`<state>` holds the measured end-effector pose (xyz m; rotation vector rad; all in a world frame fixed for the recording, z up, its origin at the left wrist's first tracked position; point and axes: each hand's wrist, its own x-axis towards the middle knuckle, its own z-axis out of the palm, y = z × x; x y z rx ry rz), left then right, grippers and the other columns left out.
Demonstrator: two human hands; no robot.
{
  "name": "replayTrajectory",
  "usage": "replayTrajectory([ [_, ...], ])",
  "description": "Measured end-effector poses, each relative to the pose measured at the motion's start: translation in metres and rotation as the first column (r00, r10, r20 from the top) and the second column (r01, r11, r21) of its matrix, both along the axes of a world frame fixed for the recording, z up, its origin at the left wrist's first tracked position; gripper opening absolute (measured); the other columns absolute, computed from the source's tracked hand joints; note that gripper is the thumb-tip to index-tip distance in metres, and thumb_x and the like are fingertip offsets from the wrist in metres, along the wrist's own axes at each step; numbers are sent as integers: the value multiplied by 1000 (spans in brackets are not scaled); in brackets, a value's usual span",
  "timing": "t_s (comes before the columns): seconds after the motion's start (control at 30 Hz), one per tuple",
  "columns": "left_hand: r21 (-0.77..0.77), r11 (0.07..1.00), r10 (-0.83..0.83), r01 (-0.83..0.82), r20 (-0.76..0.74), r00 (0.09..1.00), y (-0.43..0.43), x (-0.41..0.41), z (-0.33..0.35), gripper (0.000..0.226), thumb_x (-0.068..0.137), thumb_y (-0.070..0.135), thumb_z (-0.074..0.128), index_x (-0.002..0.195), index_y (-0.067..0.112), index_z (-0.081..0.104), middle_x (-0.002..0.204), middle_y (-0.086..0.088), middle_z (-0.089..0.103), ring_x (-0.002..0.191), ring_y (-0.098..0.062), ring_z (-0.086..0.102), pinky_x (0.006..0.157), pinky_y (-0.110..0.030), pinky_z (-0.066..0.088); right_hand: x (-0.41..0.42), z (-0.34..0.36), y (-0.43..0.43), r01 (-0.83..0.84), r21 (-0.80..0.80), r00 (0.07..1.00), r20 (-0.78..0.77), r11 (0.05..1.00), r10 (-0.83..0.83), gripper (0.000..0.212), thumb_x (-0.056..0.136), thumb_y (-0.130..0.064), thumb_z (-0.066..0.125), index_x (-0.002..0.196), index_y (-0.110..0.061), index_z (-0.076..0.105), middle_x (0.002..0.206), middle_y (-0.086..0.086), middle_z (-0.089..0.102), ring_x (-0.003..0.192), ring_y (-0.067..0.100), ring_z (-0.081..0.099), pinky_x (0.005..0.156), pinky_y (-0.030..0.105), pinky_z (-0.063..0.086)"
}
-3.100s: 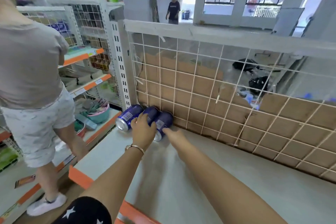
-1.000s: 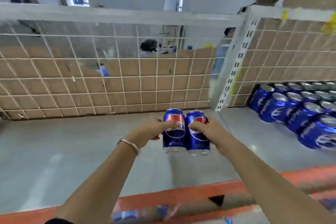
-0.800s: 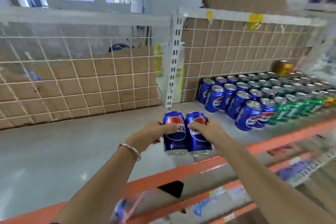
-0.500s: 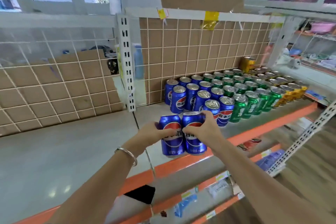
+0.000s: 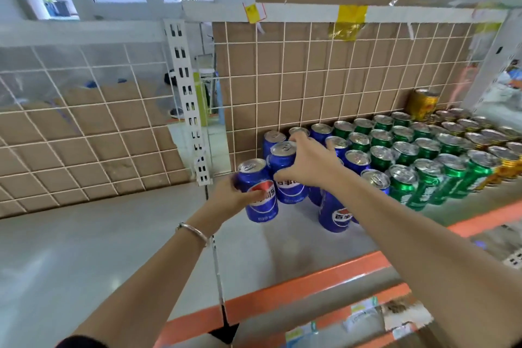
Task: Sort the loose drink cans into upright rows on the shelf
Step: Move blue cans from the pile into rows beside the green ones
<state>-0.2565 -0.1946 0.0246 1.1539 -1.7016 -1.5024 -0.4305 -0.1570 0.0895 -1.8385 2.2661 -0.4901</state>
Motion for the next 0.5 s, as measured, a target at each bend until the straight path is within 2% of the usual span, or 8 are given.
replayTrajectory([
  [0.03, 3, 1000, 13, -13, 7, 1000, -1, -3, -3, 43, 72, 20, 79, 110, 20, 59, 93, 11, 67, 85, -4, 64, 57, -7, 48, -3, -2, -5, 3, 23, 999, -45, 1000, -2, 87, 68, -52, 73, 136, -18, 32, 127, 4, 57, 122, 29, 50, 113, 59, 16],
  [0.13, 22, 998, 51, -51, 23, 998, 2, -8, -18, 46, 66, 22, 84, 104, 27, 58, 95, 12, 68, 89, -5, 65, 68, -14, 51, -10, -9, -15, -32, 94, 985, -166, 995, 48, 89, 65, -58, 73, 135, -20, 33, 127, 5, 56, 125, 31, 45, 112, 60, 13],
  [0.23, 67, 993, 97, -96, -15, 995, 9, -13, -33, 68, 56, 32, 89, 116, 23, 55, 110, 4, 68, 97, -9, 65, 83, -26, 53, -17, -15, -17, -121, 177, 931, -321, 977, 173, 93, 63, -63, 72, 135, -19, 36, 136, 5, 45, 133, 30, 33, 110, 59, 12],
  [0.33, 59, 992, 114, -111, -61, 992, 21, -19, -36, 56, 65, 22, 85, 112, 28, 56, 102, 11, 69, 93, -3, 65, 74, -17, 51, -24, -24, -14, -181, 200, 885, -394, 963, 248, 97, 64, -62, 73, 139, -18, 32, 138, 5, 38, 134, 29, 29, 111, 57, 12],
  [0.43, -1, 990, 140, -140, -26, 990, 30, -30, -42, 69, 51, 39, 87, 113, 32, 57, 105, 10, 69, 96, -7, 67, 84, -28, 54, -32, -27, -11, -200, 183, 862, -435, 962, 262, 100, 64, -63, 72, 141, -17, 29, 138, 5, 34, 133, 28, 28, 112, 57, 10],
  [0.5, -56, 987, 153, -152, 20, 988, 38, -40, -47, 70, 46, 45, 84, 110, 37, 56, 106, 11, 67, 94, -9, 67, 86, -34, 55, -40, -27, -8, -195, 191, 852, -453, 962, 263, 95, 66, -60, 73, 139, -18, 31, 140, 4, 33, 133, 28, 27, 112, 58, 10],
])
